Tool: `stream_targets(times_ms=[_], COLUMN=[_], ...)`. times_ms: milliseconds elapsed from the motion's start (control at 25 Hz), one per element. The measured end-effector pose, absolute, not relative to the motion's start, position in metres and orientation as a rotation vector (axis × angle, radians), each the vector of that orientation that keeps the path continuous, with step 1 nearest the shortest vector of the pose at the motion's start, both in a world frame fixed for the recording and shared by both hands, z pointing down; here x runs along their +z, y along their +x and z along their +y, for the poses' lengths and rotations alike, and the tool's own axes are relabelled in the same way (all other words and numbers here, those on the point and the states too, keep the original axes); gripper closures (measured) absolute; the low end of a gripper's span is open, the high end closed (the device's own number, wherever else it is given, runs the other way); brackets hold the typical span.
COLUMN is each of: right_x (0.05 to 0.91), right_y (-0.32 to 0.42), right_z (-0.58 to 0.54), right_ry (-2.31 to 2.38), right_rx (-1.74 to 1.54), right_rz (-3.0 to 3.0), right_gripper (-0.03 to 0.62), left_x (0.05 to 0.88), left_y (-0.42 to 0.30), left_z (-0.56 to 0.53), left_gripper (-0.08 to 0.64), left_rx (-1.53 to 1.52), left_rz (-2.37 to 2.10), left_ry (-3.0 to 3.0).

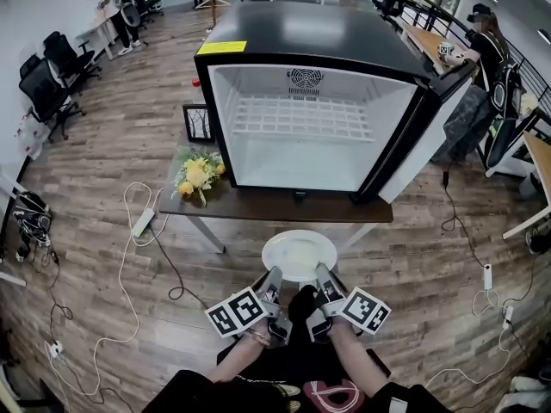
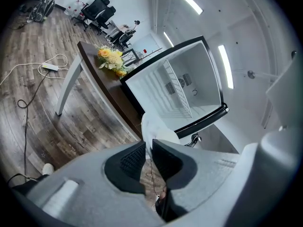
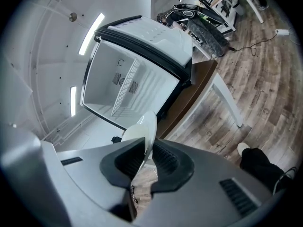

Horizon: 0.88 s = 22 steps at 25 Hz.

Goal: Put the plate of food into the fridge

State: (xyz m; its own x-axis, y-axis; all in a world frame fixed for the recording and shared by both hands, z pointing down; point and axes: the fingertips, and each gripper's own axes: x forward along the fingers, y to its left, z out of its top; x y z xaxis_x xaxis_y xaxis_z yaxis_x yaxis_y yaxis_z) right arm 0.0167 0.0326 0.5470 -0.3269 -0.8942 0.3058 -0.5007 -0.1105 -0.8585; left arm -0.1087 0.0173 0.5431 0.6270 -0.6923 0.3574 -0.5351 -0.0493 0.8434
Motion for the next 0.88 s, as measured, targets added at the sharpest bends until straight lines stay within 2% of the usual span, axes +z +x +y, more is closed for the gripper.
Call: stream_targets(times_ms=[880], right_x=[0.549], right_y=[0.059], right_z=[-0.11], right_ry=[-1.461], right_rx=[-1.491], right_rz=[1.956], right_gripper=[0.535], left_x=[0.547], left_y=[-0.067], left_z=[-0.104], left_gripper=[0.502], left_rx=[-0.212], left_rz=[-1.165], left_ry=[1.661])
